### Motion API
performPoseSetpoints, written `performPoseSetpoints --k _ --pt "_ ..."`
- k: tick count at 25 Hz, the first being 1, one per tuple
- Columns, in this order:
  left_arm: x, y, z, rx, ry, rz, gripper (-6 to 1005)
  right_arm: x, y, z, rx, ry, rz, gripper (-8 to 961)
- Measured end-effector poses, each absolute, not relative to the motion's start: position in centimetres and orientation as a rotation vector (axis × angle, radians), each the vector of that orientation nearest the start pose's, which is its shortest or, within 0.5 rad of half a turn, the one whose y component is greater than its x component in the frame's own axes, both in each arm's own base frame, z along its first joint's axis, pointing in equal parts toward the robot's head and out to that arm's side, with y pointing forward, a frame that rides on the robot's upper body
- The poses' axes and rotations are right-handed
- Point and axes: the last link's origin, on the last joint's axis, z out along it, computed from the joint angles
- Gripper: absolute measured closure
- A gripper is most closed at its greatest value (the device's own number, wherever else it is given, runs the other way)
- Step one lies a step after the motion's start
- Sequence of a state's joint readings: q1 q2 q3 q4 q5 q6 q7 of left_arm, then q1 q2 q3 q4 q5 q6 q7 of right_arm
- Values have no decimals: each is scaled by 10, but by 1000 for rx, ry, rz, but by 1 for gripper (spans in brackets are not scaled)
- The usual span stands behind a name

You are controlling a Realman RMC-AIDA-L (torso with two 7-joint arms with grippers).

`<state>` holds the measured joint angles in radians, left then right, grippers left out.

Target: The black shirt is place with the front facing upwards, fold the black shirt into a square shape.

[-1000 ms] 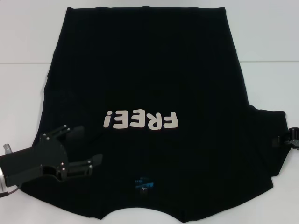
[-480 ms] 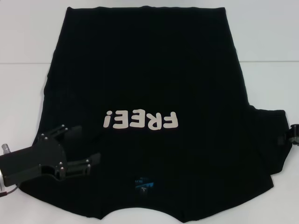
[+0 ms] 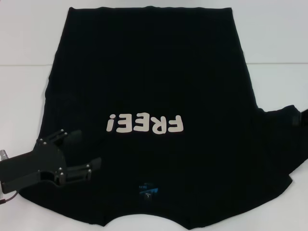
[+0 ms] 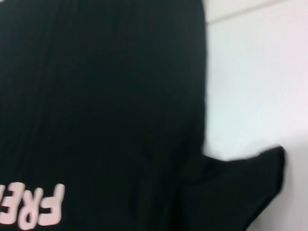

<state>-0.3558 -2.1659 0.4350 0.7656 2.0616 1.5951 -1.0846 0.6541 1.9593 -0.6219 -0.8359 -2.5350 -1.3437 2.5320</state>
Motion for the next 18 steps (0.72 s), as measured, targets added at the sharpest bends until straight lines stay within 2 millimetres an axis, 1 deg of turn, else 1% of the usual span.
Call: performPoseSetpoints --k 5,9,12,16,18 --pt "-314 281 13 -2490 -476 -655 56 291 398 85 -2041 1648 206 887" --pt "-315 279 14 -2491 -483 -650 56 285 400 90 -2057 1625 252 887" --pt "-316 278 14 -2490 -492 -651 57 283 400 89 -2073 1615 261 886" --pt "-316 278 14 -2489 -494 -651 57 274 404 85 -2116 1590 269 884" --pt "-316 278 14 -2488 -495 -650 57 268 405 79 -2150 1582 254 882"
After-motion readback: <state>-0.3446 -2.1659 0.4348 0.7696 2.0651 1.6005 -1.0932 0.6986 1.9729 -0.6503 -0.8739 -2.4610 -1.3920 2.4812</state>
